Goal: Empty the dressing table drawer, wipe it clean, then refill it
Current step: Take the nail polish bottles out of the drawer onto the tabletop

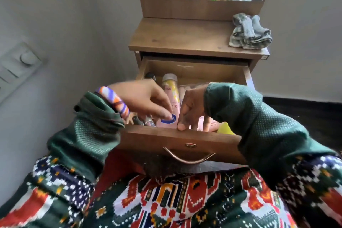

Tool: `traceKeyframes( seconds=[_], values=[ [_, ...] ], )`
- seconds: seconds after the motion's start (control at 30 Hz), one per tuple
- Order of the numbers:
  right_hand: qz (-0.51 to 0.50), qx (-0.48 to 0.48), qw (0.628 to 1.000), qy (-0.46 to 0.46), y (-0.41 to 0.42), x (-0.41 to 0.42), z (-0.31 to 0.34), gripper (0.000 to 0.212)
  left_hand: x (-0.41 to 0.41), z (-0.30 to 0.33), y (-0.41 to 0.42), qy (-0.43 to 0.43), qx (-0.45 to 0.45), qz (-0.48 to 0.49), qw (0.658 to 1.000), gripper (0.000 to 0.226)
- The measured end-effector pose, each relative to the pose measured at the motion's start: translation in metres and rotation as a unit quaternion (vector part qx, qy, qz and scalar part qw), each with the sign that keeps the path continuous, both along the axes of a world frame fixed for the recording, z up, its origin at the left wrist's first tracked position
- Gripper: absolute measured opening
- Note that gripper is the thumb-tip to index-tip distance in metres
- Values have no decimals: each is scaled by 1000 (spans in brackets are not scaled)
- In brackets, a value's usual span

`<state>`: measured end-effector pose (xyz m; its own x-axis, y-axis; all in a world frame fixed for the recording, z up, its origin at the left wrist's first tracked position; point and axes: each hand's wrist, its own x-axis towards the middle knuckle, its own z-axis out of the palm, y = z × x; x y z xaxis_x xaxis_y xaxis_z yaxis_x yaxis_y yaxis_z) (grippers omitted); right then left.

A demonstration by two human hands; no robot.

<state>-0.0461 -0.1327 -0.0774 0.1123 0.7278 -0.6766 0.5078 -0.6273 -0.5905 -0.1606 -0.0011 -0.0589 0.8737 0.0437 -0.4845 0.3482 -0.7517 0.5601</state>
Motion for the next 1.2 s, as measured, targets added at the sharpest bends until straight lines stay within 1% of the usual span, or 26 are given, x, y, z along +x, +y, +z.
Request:
traceKeyframes(
  seconds=[0.03, 0.1, 0.13, 0.2, 0.27, 0.3, 0.37, 0.47, 0.53, 0.6, 0.67, 0.8, 0.87, 0.97, 1.03, 1.1, 1.2],
  values=[
    [-1, 5, 1000, -10, 4, 1, 2, 26, 1, 4, 11, -47, 6, 44, 998, 11],
    [-34, 57, 997, -48, 17, 3, 5, 22, 6, 8, 33, -144, 100, 115, 978, 15],
    [-67, 97, 990, -75, 25, 5, 6, 21, 9, 8, 41, -169, 152, 140, 964, 18],
    [-133, 177, 967, -124, 42, 6, 8, 24, 16, 6, 49, -157, 215, 162, 950, 23],
    [-140, 227, 946, -186, 58, 7, 5, 33, 23, -3, 50, -109, 258, 150, 948, 23],
    [-121, 228, 939, -226, 65, 6, 2, 36, 26, -9, 49, -90, 276, 142, 946, 23],
    [-78, 202, 933, -287, 79, 5, -7, 34, 30, -18, 44, -80, 308, 137, 938, 20],
    [-46, 143, 941, -305, 94, 4, -23, 31, 33, -27, 35, -65, 344, 133, 927, 18],
    [-28, 128, 942, -310, 96, 3, -30, 33, 34, -30, 33, -51, 358, 125, 924, 22],
    [-17, 134, 942, -306, 93, 1, -30, 33, 34, -30, 35, -51, 371, 114, 920, 24],
    [-20, 150, 940, -306, 87, 3, -22, 30, 34, -26, 41, -71, 371, 108, 920, 20],
    [-36, 201, 920, -334, 82, 22, 27, 23, 41, 12, 58, -145, 295, 119, 937, 9],
    [-58, 219, 912, -343, 87, 37, 54, 19, 50, 39, 67, -189, 273, 124, 935, 7],
    [-106, 250, 909, -317, 106, 68, 79, 12, 72, 68, 88, -267, 256, 150, 917, 9],
    [-142, 251, 906, -310, 125, 90, 88, 11, 93, 76, 105, -307, 249, 168, 903, 11],
    [-168, 256, 895, -325, 143, 110, 91, 11, 116, 76, 122, -337, 243, 196, 888, 11],
    [-146, 267, 872, -384, 164, 132, 91, 19, 149, 66, 143, -372, 233, 247, 864, 10]
  ],
)
